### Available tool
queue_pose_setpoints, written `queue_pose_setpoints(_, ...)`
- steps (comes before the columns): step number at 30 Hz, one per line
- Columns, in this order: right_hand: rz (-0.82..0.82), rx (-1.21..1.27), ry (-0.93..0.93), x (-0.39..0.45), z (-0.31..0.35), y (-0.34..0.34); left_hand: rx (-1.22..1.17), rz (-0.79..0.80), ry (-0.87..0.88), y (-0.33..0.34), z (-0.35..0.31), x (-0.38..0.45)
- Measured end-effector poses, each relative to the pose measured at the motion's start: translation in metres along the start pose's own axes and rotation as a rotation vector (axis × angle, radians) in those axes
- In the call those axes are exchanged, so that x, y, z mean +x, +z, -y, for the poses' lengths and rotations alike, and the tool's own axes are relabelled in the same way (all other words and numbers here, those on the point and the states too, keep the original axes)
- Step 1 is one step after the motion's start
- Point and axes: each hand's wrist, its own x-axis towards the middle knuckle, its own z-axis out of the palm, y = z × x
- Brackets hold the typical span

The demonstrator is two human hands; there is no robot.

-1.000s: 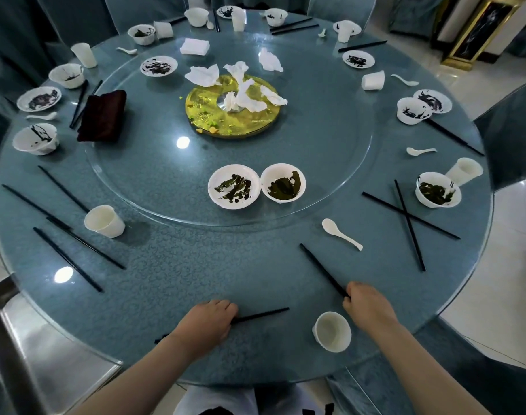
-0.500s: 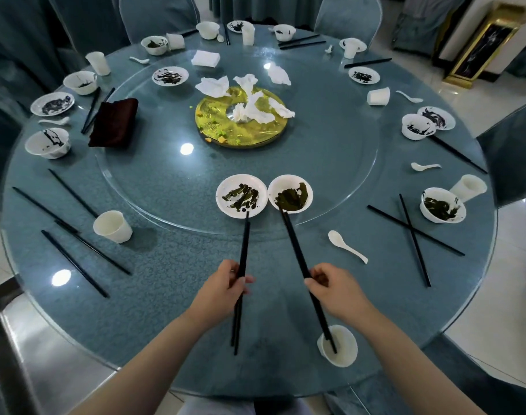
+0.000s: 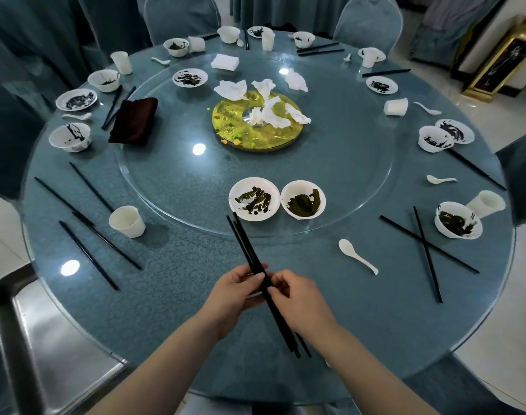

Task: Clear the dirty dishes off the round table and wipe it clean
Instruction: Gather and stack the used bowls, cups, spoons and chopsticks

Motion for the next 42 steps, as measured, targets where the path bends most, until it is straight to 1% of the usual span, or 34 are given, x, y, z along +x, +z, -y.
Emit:
queue_pose_setpoints(3, 0.000, -0.054, -0.045, 0.001, 0.006, 0.001, -0.038, -0.041, 0.000, -0.004, -0.001, -0.002)
queue_pose_setpoints(7, 0.050, -0.128, -0.097, 0.003, 0.014, 0.008, -0.029, -0.098, 0.004, -0.012, -0.003, -0.003)
queue_pose_setpoints(9, 0.053, -0.095, -0.101, 0.004, 0.019, 0.014, -0.022, -0.123, 0.012, -0.018, -0.004, -0.002)
queue_pose_setpoints(11, 0.071, 0.004, -0.028, 0.007, 0.023, 0.018, -0.045, -0.146, 0.030, -0.026, -0.008, -0.002)
queue_pose_setpoints(12, 0.109, 0.024, 0.031, 0.010, 0.023, 0.022, -0.063, -0.157, 0.044, -0.031, -0.010, -0.002)
queue_pose_setpoints(14, 0.225, -0.013, 0.128, 0.016, 0.023, 0.033, -0.102, -0.171, 0.086, -0.043, -0.019, -0.002)
queue_pose_setpoints(15, 0.281, 0.011, 0.161, 0.018, 0.023, 0.040, -0.130, -0.180, 0.112, -0.050, -0.024, -0.002)
queue_pose_setpoints(16, 0.313, 0.090, 0.194, 0.020, 0.024, 0.047, -0.159, -0.195, 0.134, -0.057, -0.030, -0.002)
queue_pose_setpoints(17, 0.316, 0.219, 0.232, 0.021, 0.024, 0.052, -0.181, -0.218, 0.151, -0.064, -0.036, -0.001)
queue_pose_setpoints(18, 0.295, 0.360, 0.286, 0.023, 0.027, 0.057, -0.201, -0.243, 0.165, -0.072, -0.041, -0.001)
queue_pose_setpoints(21, 0.168, 0.757, 0.448, 0.029, 0.049, 0.074, -0.246, -0.304, 0.187, -0.095, -0.055, -0.002)
queue_pose_setpoints(22, 0.126, 0.822, 0.469, 0.031, 0.057, 0.079, -0.256, -0.311, 0.191, -0.099, -0.057, -0.003)
queue_pose_setpoints(24, 0.059, 0.853, 0.476, 0.038, 0.076, 0.092, -0.270, -0.311, 0.198, -0.107, -0.063, -0.005)
queue_pose_setpoints(26, 0.001, 0.785, 0.452, 0.044, 0.093, 0.104, -0.272, -0.308, 0.212, -0.116, -0.068, -0.008)
queue_pose_setpoints(27, -0.030, 0.678, 0.400, 0.044, 0.098, 0.108, -0.273, -0.306, 0.221, -0.121, -0.070, -0.009)
queue_pose_setpoints(30, -0.089, 0.191, 0.065, 0.044, 0.114, 0.115, -0.266, -0.287, 0.234, -0.140, -0.076, -0.009)
queue_pose_setpoints(32, -0.004, -0.056, -0.118, 0.040, 0.125, 0.118, -0.211, -0.284, 0.246, -0.151, -0.078, -0.011)
queue_pose_setpoints(34, 0.125, -0.315, -0.207, 0.041, 0.135, 0.126, -0.115, -0.269, 0.265, -0.161, -0.080, -0.013)
queue_pose_setpoints(35, 0.176, -0.402, -0.210, 0.043, 0.138, 0.131, -0.069, -0.247, 0.270, -0.167, -0.081, -0.013)
queue_pose_setpoints(36, 0.202, -0.437, -0.198, 0.046, 0.140, 0.136, -0.020, -0.220, 0.265, -0.173, -0.082, -0.013)
queue_pose_setpoints(38, 0.216, -0.431, -0.142, 0.050, 0.142, 0.145, 0.128, -0.187, 0.227, -0.191, -0.085, -0.009)
queue_pose_setpoints(40, 0.215, -0.415, -0.081, 0.055, 0.144, 0.148, 0.369, -0.228, 0.214, -0.221, -0.087, 0.000)
queue_pose_setpoints(42, 0.210, -0.415, -0.036, 0.060, 0.142, 0.148, 0.653, -0.296, 0.243, -0.257, -0.092, 0.006)
